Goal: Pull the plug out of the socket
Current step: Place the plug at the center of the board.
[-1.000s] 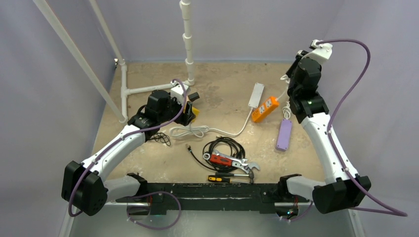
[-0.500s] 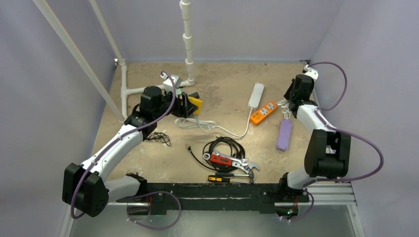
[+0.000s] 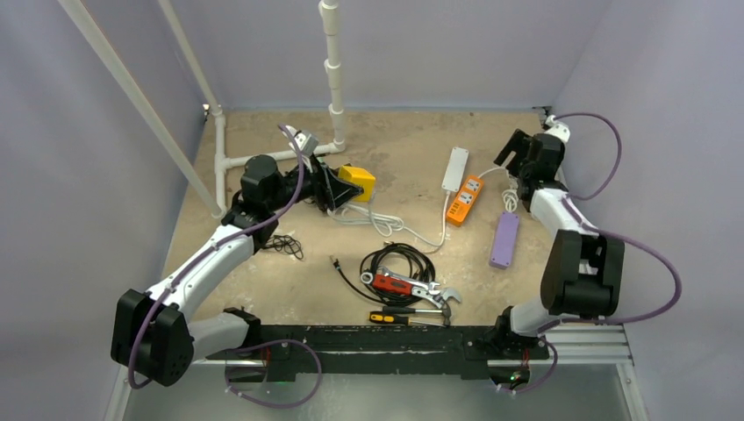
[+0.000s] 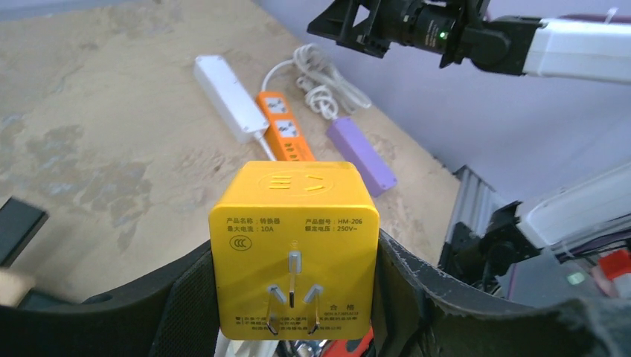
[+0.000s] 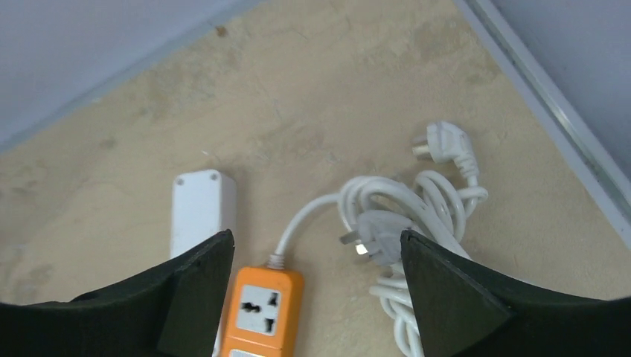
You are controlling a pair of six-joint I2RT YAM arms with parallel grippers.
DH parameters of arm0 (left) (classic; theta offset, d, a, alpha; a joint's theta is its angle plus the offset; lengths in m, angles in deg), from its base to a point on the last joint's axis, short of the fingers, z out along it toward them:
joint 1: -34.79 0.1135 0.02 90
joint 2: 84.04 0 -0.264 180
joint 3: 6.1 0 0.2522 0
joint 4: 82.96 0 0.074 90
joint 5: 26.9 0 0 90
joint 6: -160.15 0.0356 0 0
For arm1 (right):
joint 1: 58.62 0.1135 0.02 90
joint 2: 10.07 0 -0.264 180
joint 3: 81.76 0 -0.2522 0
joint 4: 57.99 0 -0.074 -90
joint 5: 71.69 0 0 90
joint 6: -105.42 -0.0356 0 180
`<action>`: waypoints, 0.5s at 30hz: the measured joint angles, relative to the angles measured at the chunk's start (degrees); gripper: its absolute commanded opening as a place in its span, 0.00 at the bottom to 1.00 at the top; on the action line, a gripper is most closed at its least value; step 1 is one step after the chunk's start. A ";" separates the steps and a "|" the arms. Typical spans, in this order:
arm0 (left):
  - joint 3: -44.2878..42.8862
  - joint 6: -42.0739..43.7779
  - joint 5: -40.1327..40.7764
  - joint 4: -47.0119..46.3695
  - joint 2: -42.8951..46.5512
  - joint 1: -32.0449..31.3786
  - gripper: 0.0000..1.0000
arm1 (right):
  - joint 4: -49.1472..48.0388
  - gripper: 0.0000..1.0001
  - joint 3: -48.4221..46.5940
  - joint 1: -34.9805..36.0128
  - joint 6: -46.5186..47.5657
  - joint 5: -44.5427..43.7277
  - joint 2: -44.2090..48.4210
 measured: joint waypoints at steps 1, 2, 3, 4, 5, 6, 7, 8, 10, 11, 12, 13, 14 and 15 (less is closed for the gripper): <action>0.00 -1.14 -1.25 -1.57 -0.11 0.28 0.00 | 0.02 0.85 0.07 0.00 0.07 0.52 1.57; 0.00 -2.78 -2.60 -3.91 -0.33 0.61 0.00 | 0.00 0.85 0.09 0.00 0.26 1.09 3.48; 0.00 -4.02 -3.50 -5.79 -0.61 0.85 0.00 | -0.13 0.85 0.09 0.00 0.55 1.68 5.55; -0.04 -5.44 -4.79 -8.13 -1.16 1.18 0.00 | -0.37 0.85 0.09 0.00 0.85 2.99 7.78; -0.26 -6.78 -6.03 -10.21 -1.99 1.46 0.00 | -0.92 0.86 0.11 -0.02 1.18 5.03 10.36; -0.72 -7.91 -7.34 -11.82 -3.06 1.75 0.00 | -1.99 0.87 0.24 0.00 1.53 7.52 12.85; -1.20 -8.57 -8.37 -12.87 -4.07 1.97 0.00 | -3.69 0.88 0.68 0.00 1.81 10.80 15.39; -1.88 -9.62 -9.62 -14.12 -5.44 2.25 0.00 | -5.70 0.89 1.33 0.02 1.95 14.82 17.97; -2.80 -11.80 -12.13 -17.03 -7.96 2.99 0.00 | -10.38 0.90 3.28 0.44 1.99 23.23 22.34; -2.82 -13.00 -13.11 -18.73 -8.87 3.52 0.00 | -12.59 0.91 4.15 0.83 1.75 26.84 23.85; -2.82 -14.34 -14.19 -20.11 -9.46 4.11 0.00 | -15.93 0.91 5.46 1.77 1.44 31.19 25.27; -2.80 -15.58 -15.23 -21.70 -9.94 4.79 0.00 | -18.73 0.91 6.62 3.13 0.94 34.84 26.16; -2.82 -16.79 -16.22 -23.39 -10.12 5.49 0.00 | -21.49 0.91 7.74 5.14 0.44 38.12 26.62; -2.80 -17.57 -17.20 -24.90 -10.14 6.14 0.00 | -23.78 0.91 8.63 7.61 0.02 41.00 26.69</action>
